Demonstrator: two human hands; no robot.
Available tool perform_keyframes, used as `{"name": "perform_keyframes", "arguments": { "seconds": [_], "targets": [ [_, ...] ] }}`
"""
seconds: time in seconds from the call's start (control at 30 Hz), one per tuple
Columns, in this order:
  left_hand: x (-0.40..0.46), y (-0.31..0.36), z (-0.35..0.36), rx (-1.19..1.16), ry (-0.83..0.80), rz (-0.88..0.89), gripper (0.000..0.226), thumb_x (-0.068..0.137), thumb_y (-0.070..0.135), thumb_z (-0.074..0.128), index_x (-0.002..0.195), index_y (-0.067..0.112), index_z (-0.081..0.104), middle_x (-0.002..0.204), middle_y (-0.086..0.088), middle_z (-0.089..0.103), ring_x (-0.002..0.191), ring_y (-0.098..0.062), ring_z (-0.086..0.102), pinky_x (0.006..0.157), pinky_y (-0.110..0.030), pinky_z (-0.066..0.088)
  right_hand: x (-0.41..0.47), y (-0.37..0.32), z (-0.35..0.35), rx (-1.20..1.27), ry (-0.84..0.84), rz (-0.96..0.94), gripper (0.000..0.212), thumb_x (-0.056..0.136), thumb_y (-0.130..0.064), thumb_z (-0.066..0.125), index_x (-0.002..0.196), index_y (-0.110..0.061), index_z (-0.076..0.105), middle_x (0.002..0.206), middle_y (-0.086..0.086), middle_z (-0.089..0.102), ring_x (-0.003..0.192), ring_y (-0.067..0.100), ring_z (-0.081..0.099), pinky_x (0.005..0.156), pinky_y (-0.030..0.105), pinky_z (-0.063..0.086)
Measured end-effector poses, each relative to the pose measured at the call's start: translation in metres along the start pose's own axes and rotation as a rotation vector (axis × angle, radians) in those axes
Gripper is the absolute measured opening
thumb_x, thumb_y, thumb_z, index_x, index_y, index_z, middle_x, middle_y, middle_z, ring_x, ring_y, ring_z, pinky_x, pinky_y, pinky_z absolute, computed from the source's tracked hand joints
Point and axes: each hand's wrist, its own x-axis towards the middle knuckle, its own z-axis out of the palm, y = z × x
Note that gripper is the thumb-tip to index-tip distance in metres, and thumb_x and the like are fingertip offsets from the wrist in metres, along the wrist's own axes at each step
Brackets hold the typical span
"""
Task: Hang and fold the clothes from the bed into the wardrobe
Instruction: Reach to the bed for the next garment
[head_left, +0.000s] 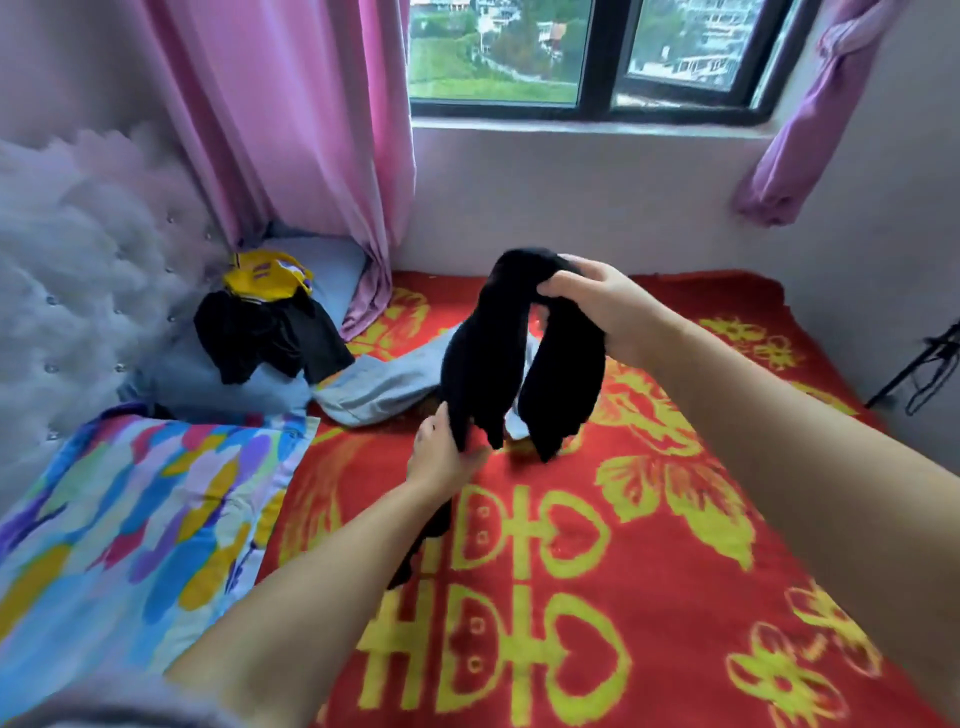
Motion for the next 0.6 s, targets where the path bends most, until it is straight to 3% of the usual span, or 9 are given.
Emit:
{"name": "perform_keyframes", "arguments": {
  "seconds": [0.07,0.13,0.23,0.33,0.43,0.53,0.6],
  "targets": [
    [0.003,0.009,-0.003,0.000,-0.033,0.003,0.025,0.088,0.020,0.058,0.105,0.003,0.060,0.108,-0.023,0.064,0.106,-0.038,0.058,0.083,-0.041,0.044,-0.002,-0.021,-0.011,0.156,0.064,-0.066,0.022,0.090,0.000,0.049,0.093,-0.014,0.064,0.066,0.001,0.062,0.055,0.011,0.057,0.054,0.021,0.048],
    [0.008,0.012,-0.011,0.019,-0.030,0.002,0.022,0.092,0.016,0.050,0.090,-0.002,0.062,0.098,-0.028,0.066,0.096,-0.042,0.061,0.078,-0.044,0.045,-0.003,-0.032,-0.031,0.292,0.194,-0.106,0.017,0.090,-0.001,0.049,0.093,-0.013,0.061,0.064,0.005,0.059,0.056,0.015,0.056,0.057,0.026,0.049],
    [0.022,0.020,-0.038,-0.029,0.091,-0.012,0.029,0.095,0.017,0.049,0.087,-0.010,0.058,0.095,-0.035,0.063,0.090,-0.045,0.060,0.068,-0.047,0.041,-0.002,-0.030,-0.069,0.379,0.434,-0.139,0.015,0.092,-0.001,0.047,0.093,-0.012,0.059,0.064,0.006,0.057,0.055,0.015,0.055,0.057,0.028,0.050],
    [0.041,0.040,-0.077,-0.144,0.172,0.054,0.017,0.092,0.014,0.059,0.085,0.000,0.065,0.073,-0.023,0.062,0.076,-0.030,0.059,0.058,-0.036,0.033,-0.008,-0.008,-0.101,0.279,0.623,-0.138,0.024,0.094,0.001,0.046,0.088,-0.018,0.060,0.075,0.003,0.061,0.062,0.012,0.058,0.067,0.027,0.050],
    [0.054,0.067,-0.118,-0.278,0.098,0.173,0.007,0.086,0.004,0.065,0.080,0.007,0.065,0.070,-0.004,0.054,0.075,-0.015,0.046,0.061,-0.030,0.034,-0.020,0.012,-0.128,0.221,0.687,-0.103,0.029,0.094,0.004,0.044,0.089,-0.021,0.059,0.081,0.001,0.060,0.062,0.006,0.059,0.069,0.022,0.050],
    [0.054,0.095,-0.149,-0.320,0.089,0.269,0.004,0.083,0.002,0.067,0.086,0.001,0.070,0.077,-0.007,0.058,0.074,-0.016,0.049,0.068,-0.030,0.039,-0.027,0.017,-0.150,0.217,0.699,-0.093,0.032,0.093,0.005,0.042,0.098,-0.022,0.058,0.085,0.001,0.061,0.065,0.006,0.061,0.066,0.020,0.052],
    [0.049,0.112,-0.160,-0.405,0.010,0.290,0.008,0.082,0.004,0.068,0.086,0.009,0.073,0.079,-0.005,0.066,0.069,-0.015,0.058,0.068,-0.027,0.046,-0.028,0.010,-0.157,0.220,0.682,-0.102,0.034,0.094,0.006,0.041,0.108,-0.020,0.058,0.086,0.002,0.062,0.062,0.005,0.063,0.062,0.018,0.054]
  ]
}}
